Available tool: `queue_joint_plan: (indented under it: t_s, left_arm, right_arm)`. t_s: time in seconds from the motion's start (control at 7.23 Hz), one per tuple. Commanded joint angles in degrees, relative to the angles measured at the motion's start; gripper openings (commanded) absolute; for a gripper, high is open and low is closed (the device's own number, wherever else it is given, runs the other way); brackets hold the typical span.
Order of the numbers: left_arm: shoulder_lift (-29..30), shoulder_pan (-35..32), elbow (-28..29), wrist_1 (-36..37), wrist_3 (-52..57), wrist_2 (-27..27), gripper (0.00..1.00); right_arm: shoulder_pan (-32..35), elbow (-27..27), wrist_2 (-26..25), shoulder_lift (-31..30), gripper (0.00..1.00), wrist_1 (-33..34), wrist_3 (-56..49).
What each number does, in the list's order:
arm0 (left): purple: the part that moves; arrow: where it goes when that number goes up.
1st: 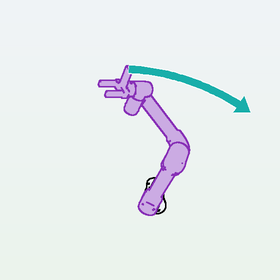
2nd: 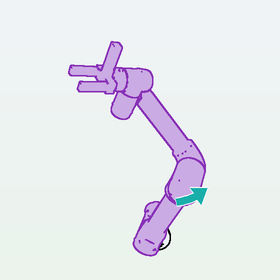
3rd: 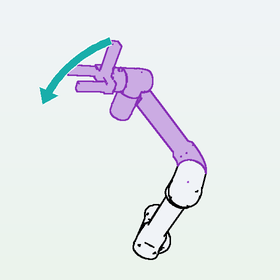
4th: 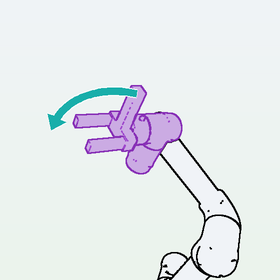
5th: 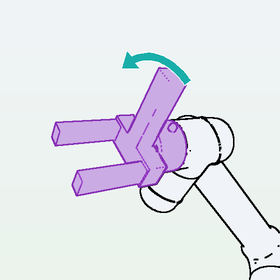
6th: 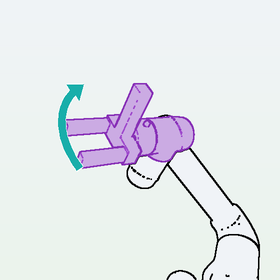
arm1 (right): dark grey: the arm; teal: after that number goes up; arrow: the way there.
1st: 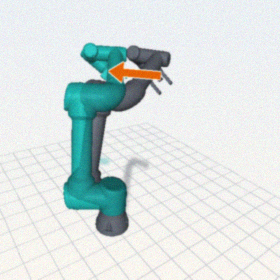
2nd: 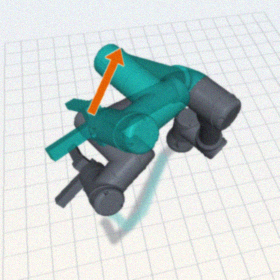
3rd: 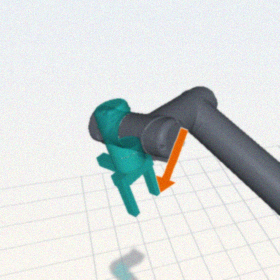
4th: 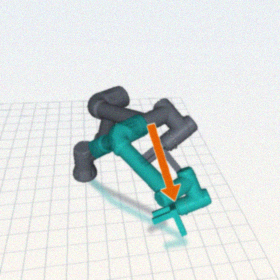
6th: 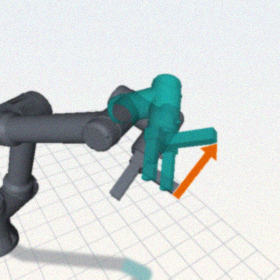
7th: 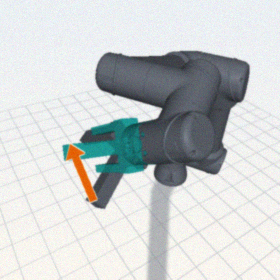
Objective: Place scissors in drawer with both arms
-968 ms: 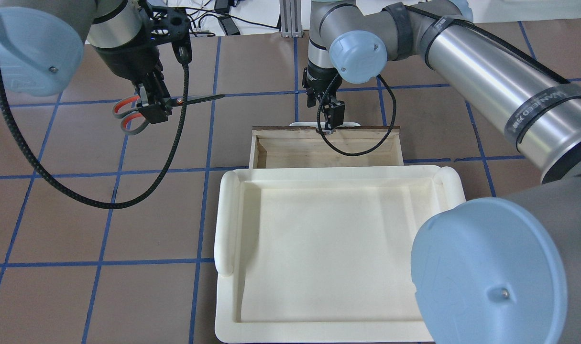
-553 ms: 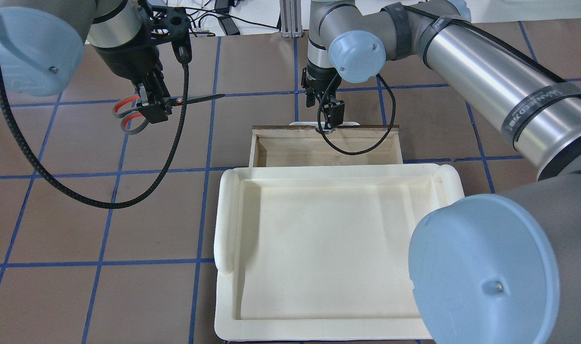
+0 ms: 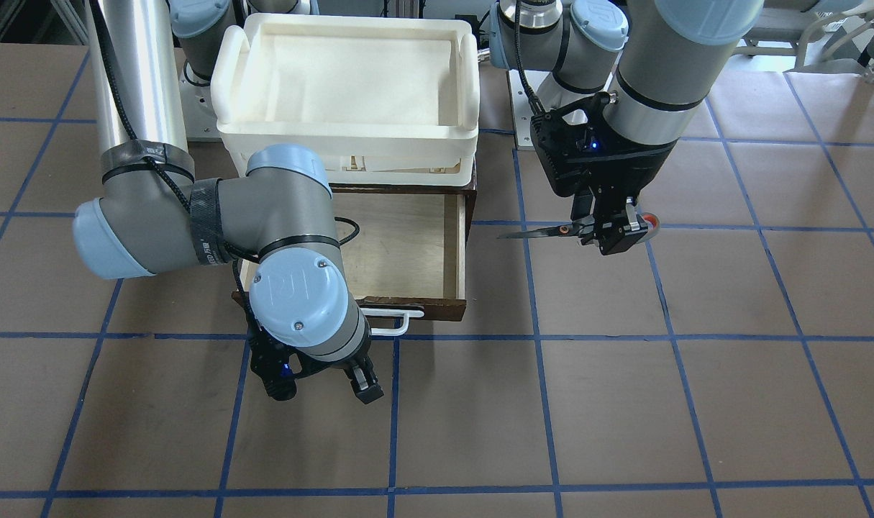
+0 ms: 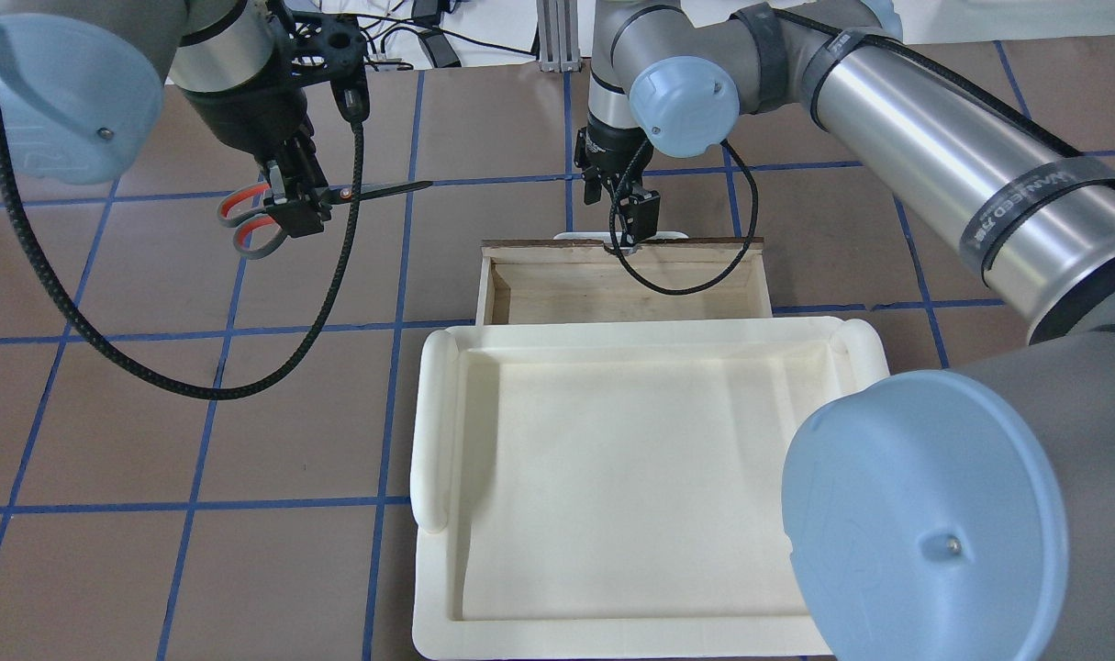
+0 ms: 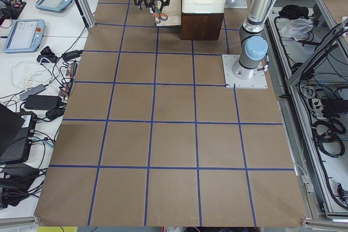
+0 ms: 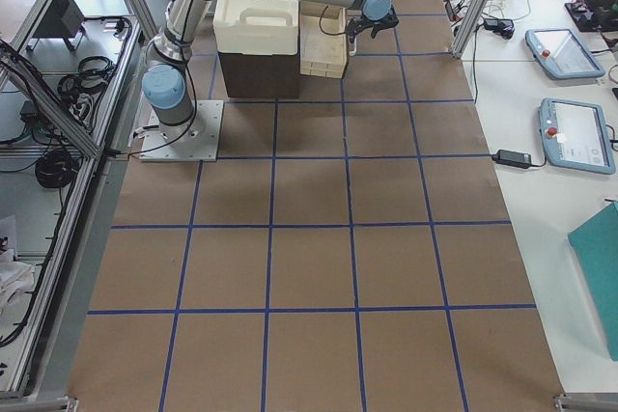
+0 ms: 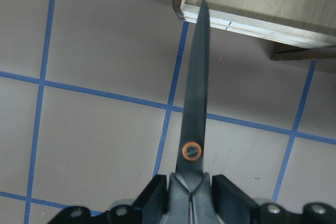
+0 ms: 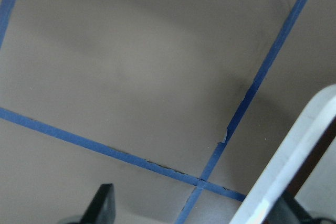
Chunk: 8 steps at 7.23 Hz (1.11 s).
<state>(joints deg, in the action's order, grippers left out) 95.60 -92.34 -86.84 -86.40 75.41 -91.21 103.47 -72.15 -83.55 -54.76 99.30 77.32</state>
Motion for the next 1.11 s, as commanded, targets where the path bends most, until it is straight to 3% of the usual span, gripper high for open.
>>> queue_joint_plan:
  t_s: [0.0,0.69,0.97]
  left_arm:
    - [0.11,-0.03,0.0,0.0,0.0,0.07,0.1]
    - [0.2,-0.03,0.0,0.0,0.0,0.07,0.1]
    - [0.2,-0.03,-0.09,0.0,0.0,0.07,0.1]
  right_arm:
    - [-0.02,0.61,0.14,0.27,1.0,-0.07,-0.94]
    - [-0.02,0.61,0.23,0.62,1.0,-0.16,-2.35]
    - [-0.02,0.61,-0.12,-1.38,1.0,-0.86,-7.51]
